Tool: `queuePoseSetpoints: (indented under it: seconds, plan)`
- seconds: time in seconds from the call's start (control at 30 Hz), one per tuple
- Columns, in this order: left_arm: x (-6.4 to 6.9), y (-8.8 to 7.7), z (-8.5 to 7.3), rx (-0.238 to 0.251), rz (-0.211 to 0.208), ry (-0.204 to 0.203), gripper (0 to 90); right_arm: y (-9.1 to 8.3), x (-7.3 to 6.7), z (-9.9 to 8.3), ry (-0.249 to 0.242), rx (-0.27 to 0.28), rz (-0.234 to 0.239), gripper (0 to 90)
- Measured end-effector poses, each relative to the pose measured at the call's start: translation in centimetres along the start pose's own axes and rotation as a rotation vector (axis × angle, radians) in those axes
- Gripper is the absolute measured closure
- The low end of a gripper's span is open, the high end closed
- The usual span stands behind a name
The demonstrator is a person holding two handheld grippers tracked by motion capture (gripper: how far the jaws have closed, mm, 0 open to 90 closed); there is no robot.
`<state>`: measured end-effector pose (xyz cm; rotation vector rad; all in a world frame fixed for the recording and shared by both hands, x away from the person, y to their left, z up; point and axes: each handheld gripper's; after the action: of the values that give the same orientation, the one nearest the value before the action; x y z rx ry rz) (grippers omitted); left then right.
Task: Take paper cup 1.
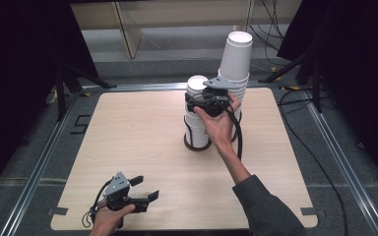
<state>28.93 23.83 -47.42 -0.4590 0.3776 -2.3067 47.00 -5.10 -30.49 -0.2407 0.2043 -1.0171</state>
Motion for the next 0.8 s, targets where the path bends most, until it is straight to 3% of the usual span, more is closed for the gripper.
queuePoseSetpoints:
  seconds: [0.1, 0.37, 0.57, 0.6, 0.8]
  plan:
    - [0.1, -0.1, 0.1, -0.018, 0.013, 0.002, 14.6, -0.7, -0.1, 1.0, -0.007, 0.014, -0.001, 20.7]
    - [0.0, 0.1, 0.0, 0.001, -0.002, 0.001, 14.6, -2.0, -0.6, 3.6, -0.023, 0.060, 0.029, 20.8]
    - [0.0, -0.1, 0.1, -0.015, 0.009, 0.000, 14.6, -4.0, -0.9, 6.7, -0.056, 0.125, 0.047, 20.9]
    - [0.0, 0.0, 0.0, 0.006, -0.007, -0.003, 14.6, -4.3, -0.9, 6.9, -0.067, 0.129, 0.044, 20.9]
    - [0.1, -0.1, 0.1, -0.013, 0.011, 0.001, 14.6, -6.1, -1.4, 6.6, -0.083, 0.141, 0.113, 20.9]
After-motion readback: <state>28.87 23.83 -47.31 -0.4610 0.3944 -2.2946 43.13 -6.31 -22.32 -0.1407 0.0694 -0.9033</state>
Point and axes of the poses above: each handheld gripper's, and its own axes: y roughly forward along the jaws, z roughly out of its top, x roughly to its right, and after that the axes turned 1 degree about x, right-handed
